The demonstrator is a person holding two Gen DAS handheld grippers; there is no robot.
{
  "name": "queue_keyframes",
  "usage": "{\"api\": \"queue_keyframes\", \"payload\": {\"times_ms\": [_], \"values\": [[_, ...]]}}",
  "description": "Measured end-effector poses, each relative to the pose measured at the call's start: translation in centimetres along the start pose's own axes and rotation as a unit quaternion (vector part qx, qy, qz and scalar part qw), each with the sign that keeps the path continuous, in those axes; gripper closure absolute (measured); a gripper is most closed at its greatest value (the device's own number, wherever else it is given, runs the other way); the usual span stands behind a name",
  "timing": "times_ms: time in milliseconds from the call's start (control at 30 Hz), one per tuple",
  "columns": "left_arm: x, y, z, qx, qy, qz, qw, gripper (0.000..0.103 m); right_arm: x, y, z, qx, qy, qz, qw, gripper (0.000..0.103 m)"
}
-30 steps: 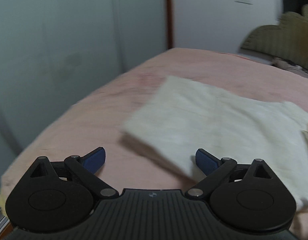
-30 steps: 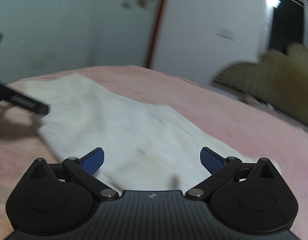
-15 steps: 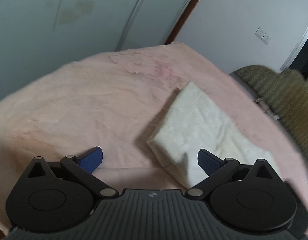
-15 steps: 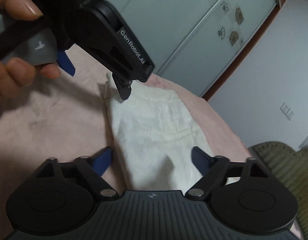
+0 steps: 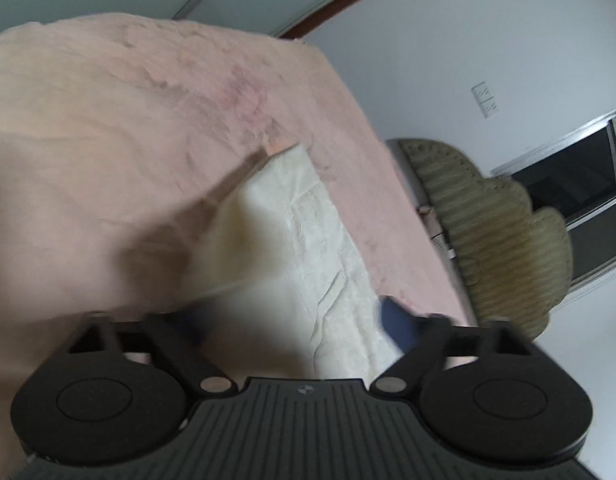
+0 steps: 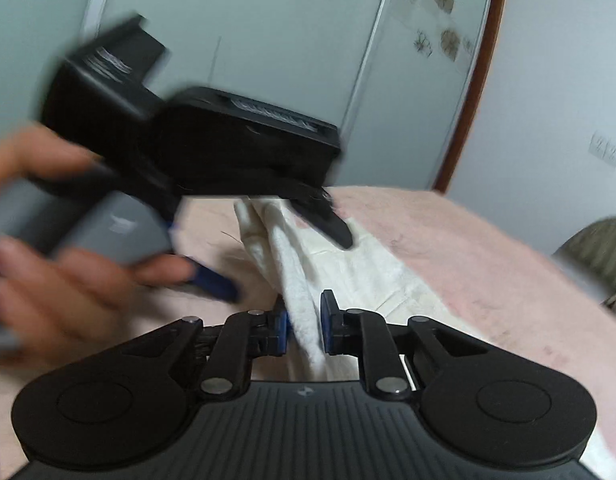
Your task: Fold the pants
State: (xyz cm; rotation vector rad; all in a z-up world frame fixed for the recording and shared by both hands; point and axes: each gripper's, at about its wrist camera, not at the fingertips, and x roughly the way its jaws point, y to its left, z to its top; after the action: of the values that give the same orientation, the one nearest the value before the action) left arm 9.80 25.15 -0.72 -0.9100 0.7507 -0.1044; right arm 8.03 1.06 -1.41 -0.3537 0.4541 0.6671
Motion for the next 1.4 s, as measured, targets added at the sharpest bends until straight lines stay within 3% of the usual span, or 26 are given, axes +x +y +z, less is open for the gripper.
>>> {"api": "queue_keyframes", "payload": {"times_ms": [67, 133, 200, 300, 367, 433, 567, 633, 800, 933, 1033, 1133, 1267, 1400], "values": [[0.3, -0.2, -0.2, 0.0, -0.01, 0.024, 0.9997, 0.044, -2.0, -1.2, -0.1, 0.015, -0.025, 0.076, 0.997, 0.087], [0.1, -0.7, -0.6, 0.021, -0.021, 0.046, 0.9985, 0.057, -4.1, -3.3, -0.1, 0.061, -0.062, 0.111, 0.99, 0.087], [0.0, -1.3, -1.2, 0.045, -0.037, 0.079, 0.9952, 0.077, -4.2, -5.9, 0.1, 0.117, -0.06, 0.081, 0.988, 0.087], [-0.3, -2.0, -2.0, 0.077, -0.06, 0.097, 0.9905, 0.085, -0.9, -8.3, -1.0, 0.155, 0.023, -0.001, 0.988, 0.087], [-0.3, -2.8, -2.4, 0.101, -0.07, 0.109, 0.9864, 0.086, 2.0, -9.0, -2.6, 0.167, 0.093, -0.02, 0.981, 0.087], [-0.9, -4.0, -3.0, 0.136, -0.09, 0.116, 0.9798, 0.086, 1.8, -9.2, -3.0, 0.171, 0.075, -0.015, 0.982, 0.087], [-3.3, -8.5, -6.1, 0.24, -0.151, 0.124, 0.9508, 0.087, -1.3, -10.9, -1.9, 0.207, 0.01, -0.021, 0.978, 0.087], [-4.4, -10.8, -7.5, 0.27, -0.172, 0.104, 0.9415, 0.087, -2.8, -12.3, -1.2, 0.217, -0.011, -0.029, 0.976, 0.086], [-5.4, -16.3, -11.1, 0.318, -0.184, 0.039, 0.9292, 0.087, -5.8, -15.0, -1.5, 0.236, -0.033, -0.044, 0.97, 0.086], [-4.5, -20.0, -14.5, 0.348, -0.169, -0.002, 0.9224, 0.087, -8.6, -16.2, -2.6, 0.273, -0.078, -0.017, 0.959, 0.086], [-3.3, -22.5, -17.4, 0.375, -0.156, -0.022, 0.9136, 0.087, -10.7, -17.1, -3.2, 0.273, -0.1, -0.019, 0.957, 0.086], [-1.7, -24.5, -20.2, 0.397, -0.139, -0.035, 0.9066, 0.087, -12.5, -17.3, -3.8, 0.252, -0.096, -0.062, 0.961, 0.086], [1.5, -26.3, -23.5, 0.407, -0.095, -0.053, 0.9069, 0.085, -15.9, -18.6, -6.5, 0.257, -0.077, -0.093, 0.959, 0.086], [5.1, -27.4, -27.2, 0.416, -0.054, -0.047, 0.9065, 0.084, -17.4, -20.3, -9.3, 0.263, -0.039, -0.128, 0.955, 0.086]]}}
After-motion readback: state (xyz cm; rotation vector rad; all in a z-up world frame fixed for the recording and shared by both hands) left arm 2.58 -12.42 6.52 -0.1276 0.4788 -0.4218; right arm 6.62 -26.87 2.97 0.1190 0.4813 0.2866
